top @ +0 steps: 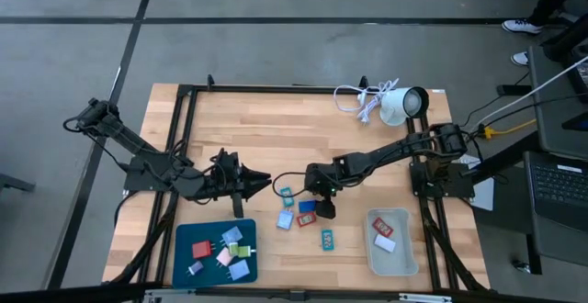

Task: Pick & Place Office items
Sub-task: Put the top light blue digital clock into the gray bin

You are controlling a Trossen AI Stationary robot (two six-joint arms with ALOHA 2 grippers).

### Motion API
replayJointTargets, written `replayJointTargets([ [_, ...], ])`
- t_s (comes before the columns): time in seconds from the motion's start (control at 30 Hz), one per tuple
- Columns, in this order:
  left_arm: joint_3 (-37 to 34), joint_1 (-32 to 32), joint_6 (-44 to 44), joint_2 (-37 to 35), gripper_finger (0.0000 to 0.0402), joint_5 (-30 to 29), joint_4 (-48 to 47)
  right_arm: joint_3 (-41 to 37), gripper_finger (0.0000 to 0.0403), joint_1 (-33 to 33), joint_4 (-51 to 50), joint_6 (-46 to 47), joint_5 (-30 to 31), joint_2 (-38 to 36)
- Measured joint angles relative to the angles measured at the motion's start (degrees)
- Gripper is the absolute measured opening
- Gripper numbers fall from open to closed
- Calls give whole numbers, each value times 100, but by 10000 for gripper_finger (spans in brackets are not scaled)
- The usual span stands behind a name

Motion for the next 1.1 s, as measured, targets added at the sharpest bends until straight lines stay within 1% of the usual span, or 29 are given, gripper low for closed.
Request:
replayJointTargets([
  [0.2, 0, -2, 18, 1, 79, 8, -34, 34, 286, 18, -31, 55, -121, -38],
  [0.37, 0, -2, 18, 2, 79, 117, -66, 436, 286, 109, -657, 32, -295, -2],
  [0.47, 0, -2, 19, 0, 79, 117, -66, 752, 286, 209, -765, -60, -404, -13],
  [0.57, 0, -2, 62, 0, 81, 122, -66, 834, 286, 295, -781, -94, -242, 2],
  [0.67, 0, -2, 75, 0, 81, 158, -81, 846, 286, 300, -803, -91, -162, 135],
  [0.83, 0, -2, 72, 0, 79, 160, -138, 899, 286, 291, -724, -83, -290, 464],
  [0.97, 0, -2, 38, 0, 81, 216, -157, 1195, 286, 289, -714, -42, -496, 681],
  [1.1, 0, -2, 36, 0, 81, 250, -156, 1518, 286, 318, -665, -72, -376, 739],
])
